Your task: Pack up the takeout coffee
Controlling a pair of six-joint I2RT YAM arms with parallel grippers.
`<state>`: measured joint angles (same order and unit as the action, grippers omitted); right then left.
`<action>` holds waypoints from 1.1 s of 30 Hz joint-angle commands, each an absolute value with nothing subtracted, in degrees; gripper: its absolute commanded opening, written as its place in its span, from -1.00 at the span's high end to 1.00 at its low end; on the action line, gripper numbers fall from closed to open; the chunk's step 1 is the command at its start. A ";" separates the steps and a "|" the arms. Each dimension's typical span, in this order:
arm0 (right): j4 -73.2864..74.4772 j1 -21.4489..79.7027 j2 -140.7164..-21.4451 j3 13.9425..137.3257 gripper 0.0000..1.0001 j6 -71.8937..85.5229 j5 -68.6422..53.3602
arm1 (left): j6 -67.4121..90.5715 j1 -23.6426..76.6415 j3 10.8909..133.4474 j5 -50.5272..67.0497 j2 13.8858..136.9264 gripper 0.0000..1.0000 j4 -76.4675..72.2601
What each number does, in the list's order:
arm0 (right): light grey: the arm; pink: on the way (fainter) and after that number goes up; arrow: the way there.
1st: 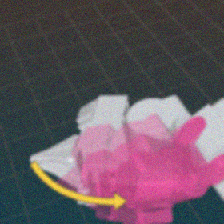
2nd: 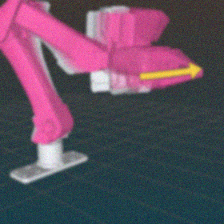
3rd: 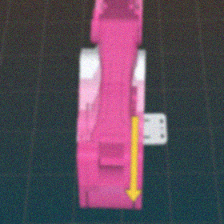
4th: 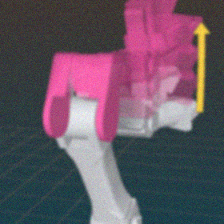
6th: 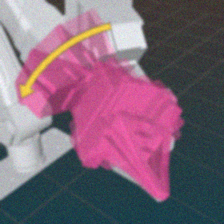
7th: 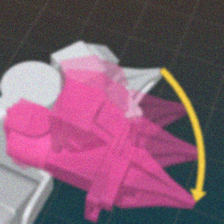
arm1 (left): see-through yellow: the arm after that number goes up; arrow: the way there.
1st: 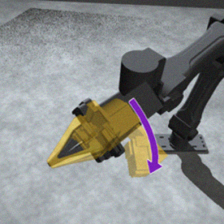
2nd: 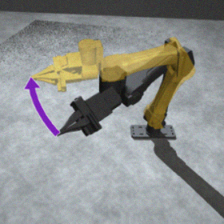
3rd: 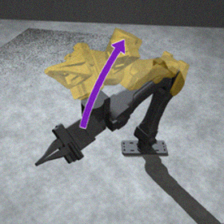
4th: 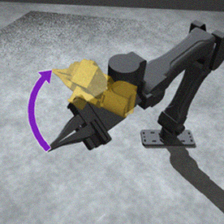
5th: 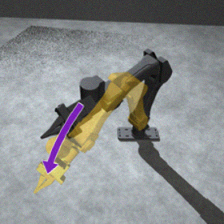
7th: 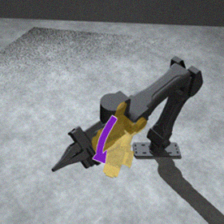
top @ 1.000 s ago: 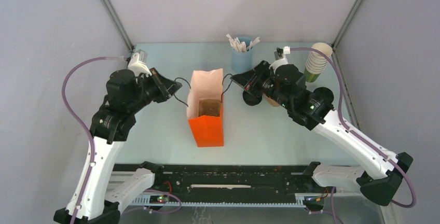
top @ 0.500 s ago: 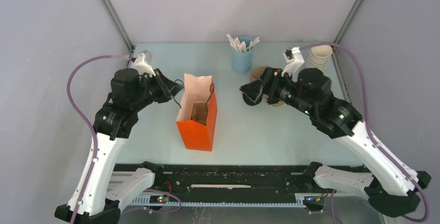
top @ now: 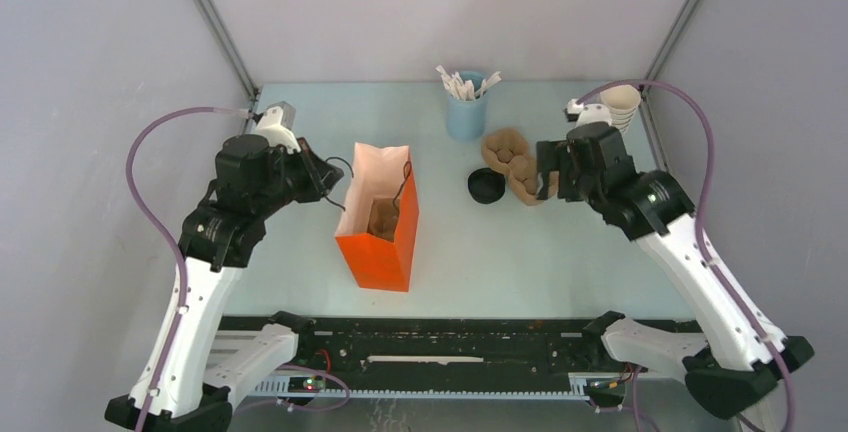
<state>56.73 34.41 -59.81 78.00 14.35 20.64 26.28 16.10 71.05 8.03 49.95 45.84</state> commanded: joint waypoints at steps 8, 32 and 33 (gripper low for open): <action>55.96 -6.20 -71.28 77.21 -0.99 15.54 10.42 | 26.42 16.00 72.16 22.58 52.25 1.00 36.91; 52.12 -5.50 -66.63 75.15 -0.99 13.50 6.43 | 33.17 17.59 74.02 60.95 63.81 1.00 19.16; 52.46 -5.33 -66.89 75.15 -0.99 13.37 7.22 | 36.00 17.67 73.45 62.03 63.41 1.00 16.71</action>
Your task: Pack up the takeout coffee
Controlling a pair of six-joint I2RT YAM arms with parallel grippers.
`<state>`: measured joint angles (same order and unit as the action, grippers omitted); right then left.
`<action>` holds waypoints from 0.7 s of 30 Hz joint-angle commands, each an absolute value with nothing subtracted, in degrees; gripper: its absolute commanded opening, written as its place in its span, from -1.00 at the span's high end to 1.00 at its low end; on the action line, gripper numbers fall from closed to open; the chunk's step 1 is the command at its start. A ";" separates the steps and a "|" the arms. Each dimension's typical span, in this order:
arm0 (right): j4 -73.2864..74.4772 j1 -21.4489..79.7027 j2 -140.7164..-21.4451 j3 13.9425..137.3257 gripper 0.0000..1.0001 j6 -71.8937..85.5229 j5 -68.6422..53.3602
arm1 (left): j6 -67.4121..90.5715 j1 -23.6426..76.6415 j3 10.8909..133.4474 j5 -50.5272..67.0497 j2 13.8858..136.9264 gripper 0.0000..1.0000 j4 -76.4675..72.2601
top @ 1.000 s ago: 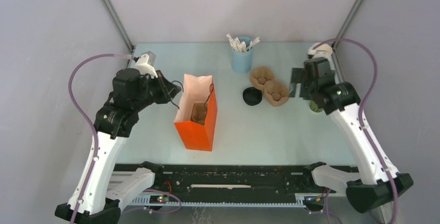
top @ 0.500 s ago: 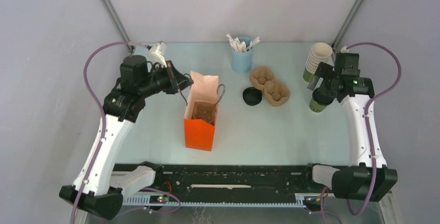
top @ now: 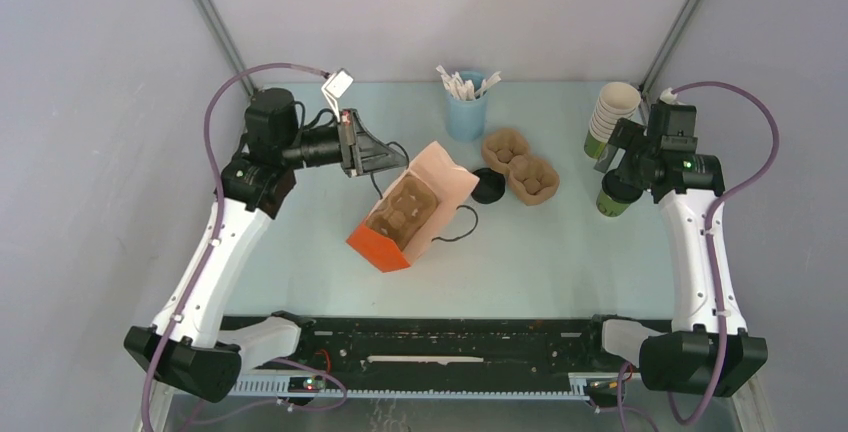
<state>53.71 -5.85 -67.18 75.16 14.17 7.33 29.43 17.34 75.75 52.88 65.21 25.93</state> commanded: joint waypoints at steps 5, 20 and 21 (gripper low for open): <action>52.79 -5.29 -69.33 75.16 -0.99 12.82 12.10 | 46.14 19.92 73.83 64.21 60.05 1.00 8.25; 49.43 -12.77 -81.78 77.57 -0.99 9.01 6.64 | 39.98 22.34 65.44 61.11 61.23 1.00 12.63; 49.06 -13.68 -82.23 77.53 -0.99 8.74 5.49 | 39.64 22.33 65.34 60.59 61.07 1.00 12.87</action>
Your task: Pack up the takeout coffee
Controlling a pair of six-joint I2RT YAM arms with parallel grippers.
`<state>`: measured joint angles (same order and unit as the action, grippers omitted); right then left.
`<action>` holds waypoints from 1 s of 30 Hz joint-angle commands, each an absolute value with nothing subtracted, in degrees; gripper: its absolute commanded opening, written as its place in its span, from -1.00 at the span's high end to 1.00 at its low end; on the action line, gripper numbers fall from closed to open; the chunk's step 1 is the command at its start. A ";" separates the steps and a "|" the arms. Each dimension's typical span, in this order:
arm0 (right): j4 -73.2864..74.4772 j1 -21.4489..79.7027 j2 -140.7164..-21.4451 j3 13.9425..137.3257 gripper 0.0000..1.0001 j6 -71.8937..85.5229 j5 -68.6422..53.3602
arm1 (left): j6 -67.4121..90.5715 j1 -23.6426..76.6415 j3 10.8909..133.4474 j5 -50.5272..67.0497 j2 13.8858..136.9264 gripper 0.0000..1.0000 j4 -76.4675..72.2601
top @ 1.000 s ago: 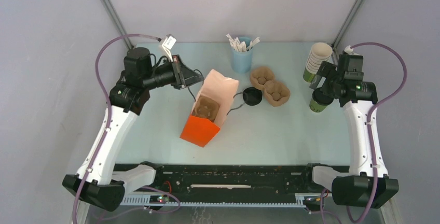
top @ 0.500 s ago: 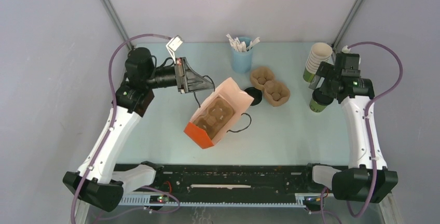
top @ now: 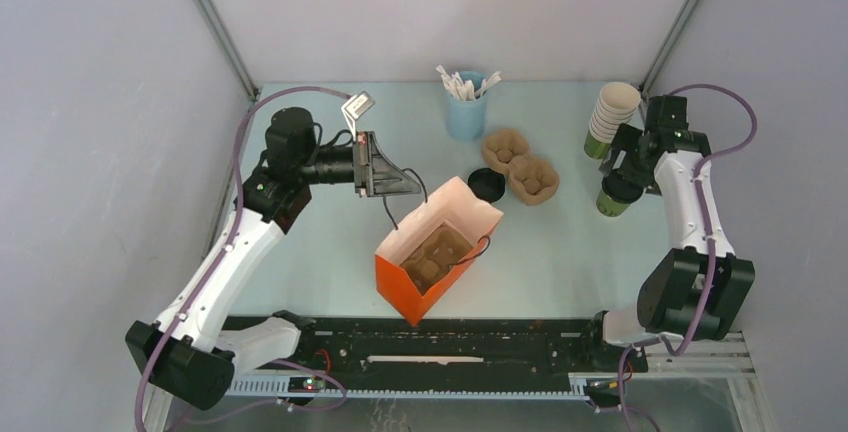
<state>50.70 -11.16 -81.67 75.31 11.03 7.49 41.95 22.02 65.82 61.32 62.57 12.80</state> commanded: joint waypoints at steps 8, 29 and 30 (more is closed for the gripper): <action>49.70 -16.24 -87.36 79.59 -0.99 7.91 4.04 | 39.63 22.73 65.87 59.94 61.39 1.00 14.22; 47.33 -11.85 -92.38 80.51 -0.93 15.83 12.24 | 36.65 23.84 67.61 59.50 62.56 1.00 17.75; 47.13 -11.67 -92.22 80.51 -0.94 15.70 12.20 | 36.57 23.84 67.60 59.45 62.58 0.99 17.75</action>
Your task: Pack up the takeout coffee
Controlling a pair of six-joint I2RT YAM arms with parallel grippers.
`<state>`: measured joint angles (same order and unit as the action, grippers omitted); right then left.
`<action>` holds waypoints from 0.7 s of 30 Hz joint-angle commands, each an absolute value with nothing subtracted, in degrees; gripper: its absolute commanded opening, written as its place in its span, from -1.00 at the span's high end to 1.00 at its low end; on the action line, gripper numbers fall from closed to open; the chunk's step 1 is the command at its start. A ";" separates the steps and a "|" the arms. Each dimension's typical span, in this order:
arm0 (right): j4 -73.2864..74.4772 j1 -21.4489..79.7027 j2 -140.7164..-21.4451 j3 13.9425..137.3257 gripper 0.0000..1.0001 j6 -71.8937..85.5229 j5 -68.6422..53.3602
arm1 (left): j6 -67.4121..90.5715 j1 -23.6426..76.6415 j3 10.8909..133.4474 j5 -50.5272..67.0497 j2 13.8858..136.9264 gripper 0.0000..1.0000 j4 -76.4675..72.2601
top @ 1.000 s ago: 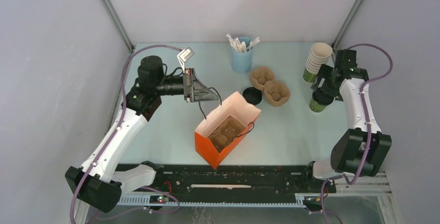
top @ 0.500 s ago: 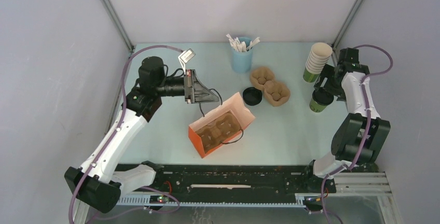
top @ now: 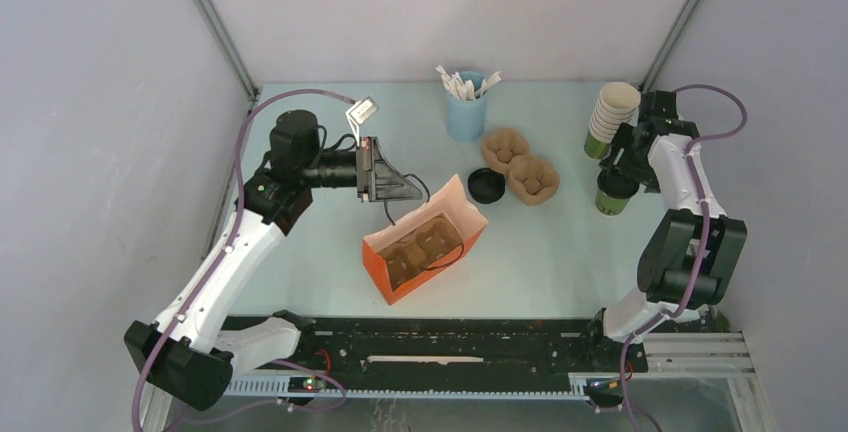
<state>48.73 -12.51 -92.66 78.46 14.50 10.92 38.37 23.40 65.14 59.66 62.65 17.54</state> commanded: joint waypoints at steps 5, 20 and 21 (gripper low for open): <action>48.41 -10.49 -91.02 81.12 -0.99 15.36 14.03 | 36.48 23.82 67.65 59.42 62.58 1.00 17.96; 48.84 -9.56 -90.19 80.49 -0.99 17.96 12.63 | 36.39 23.83 67.63 59.24 62.84 1.00 18.03; 48.73 -9.70 -90.44 80.43 -0.99 17.59 11.91 | 36.39 23.82 67.59 59.25 62.84 1.00 18.02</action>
<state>48.82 -9.91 -91.05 79.07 16.43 12.49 37.50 23.40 65.14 59.09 62.81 18.17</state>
